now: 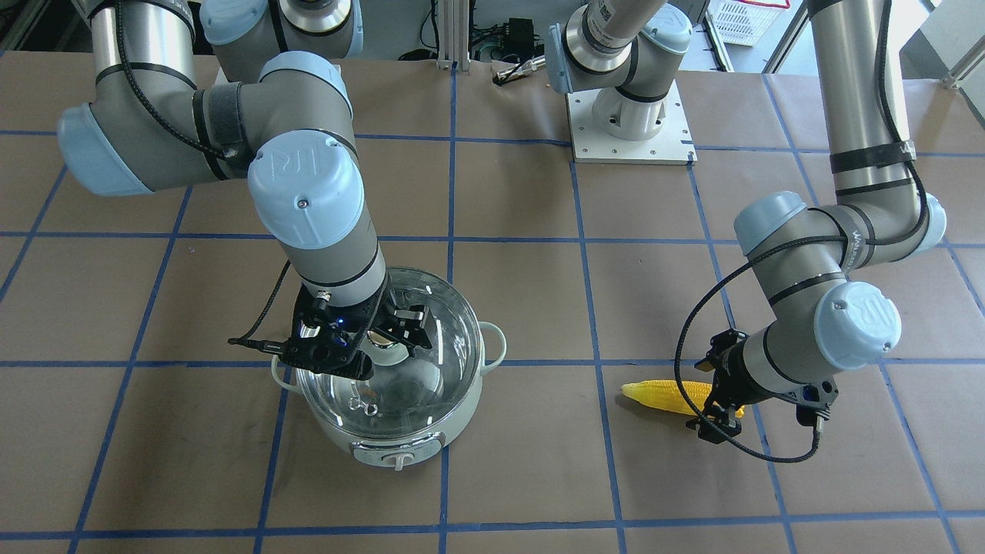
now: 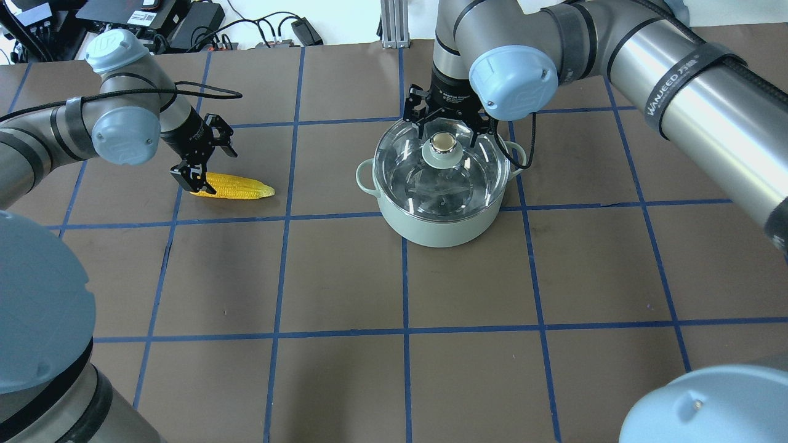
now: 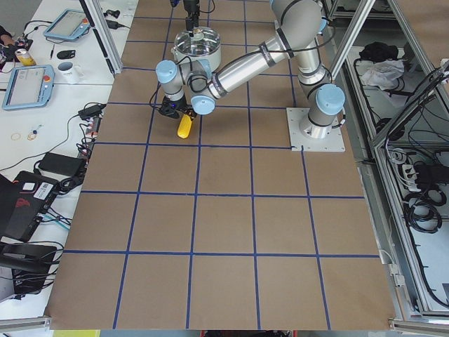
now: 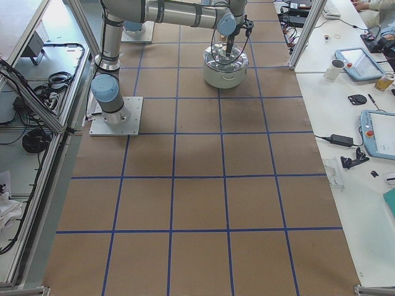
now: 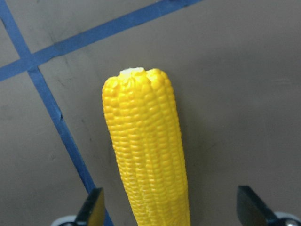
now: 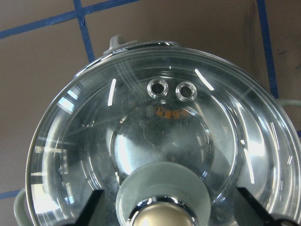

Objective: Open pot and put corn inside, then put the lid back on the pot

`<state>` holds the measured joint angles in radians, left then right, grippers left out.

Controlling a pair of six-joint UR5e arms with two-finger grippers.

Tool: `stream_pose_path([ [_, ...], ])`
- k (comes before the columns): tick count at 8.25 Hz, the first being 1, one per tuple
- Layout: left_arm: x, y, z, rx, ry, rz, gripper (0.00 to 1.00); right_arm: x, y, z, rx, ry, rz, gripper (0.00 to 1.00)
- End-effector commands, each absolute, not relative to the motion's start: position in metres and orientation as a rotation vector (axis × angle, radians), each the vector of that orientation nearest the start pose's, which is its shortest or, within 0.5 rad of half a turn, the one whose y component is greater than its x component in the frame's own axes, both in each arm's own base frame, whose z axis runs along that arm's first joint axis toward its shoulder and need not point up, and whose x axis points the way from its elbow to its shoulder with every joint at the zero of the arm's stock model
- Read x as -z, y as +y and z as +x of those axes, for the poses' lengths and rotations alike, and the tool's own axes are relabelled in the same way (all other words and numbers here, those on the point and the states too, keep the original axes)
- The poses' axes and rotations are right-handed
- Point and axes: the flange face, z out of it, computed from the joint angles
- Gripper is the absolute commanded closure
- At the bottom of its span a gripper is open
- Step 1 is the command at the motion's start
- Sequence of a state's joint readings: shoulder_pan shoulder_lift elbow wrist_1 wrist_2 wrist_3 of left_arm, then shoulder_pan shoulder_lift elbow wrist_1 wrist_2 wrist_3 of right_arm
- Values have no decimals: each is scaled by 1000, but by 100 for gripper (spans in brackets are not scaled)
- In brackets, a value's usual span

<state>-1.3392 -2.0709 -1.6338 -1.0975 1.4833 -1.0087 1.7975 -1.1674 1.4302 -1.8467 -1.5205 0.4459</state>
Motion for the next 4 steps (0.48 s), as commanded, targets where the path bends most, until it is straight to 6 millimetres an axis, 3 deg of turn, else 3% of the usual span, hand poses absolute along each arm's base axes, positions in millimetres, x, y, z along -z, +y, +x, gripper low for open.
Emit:
stream_pose_path([
  [1, -208, -647, 7, -164, 2562, -1895, 0, -352, -596, 286, -12, 3075, 312, 8],
  [2, -198, -647, 8, -188, 2556, -1891, 0, -350, -594, 288, -17, 3077, 303, 9],
  [4, -187, -647, 8, -211, 2549, -1884, 0, -347, -593, 288, -46, 3090, 243, 27],
])
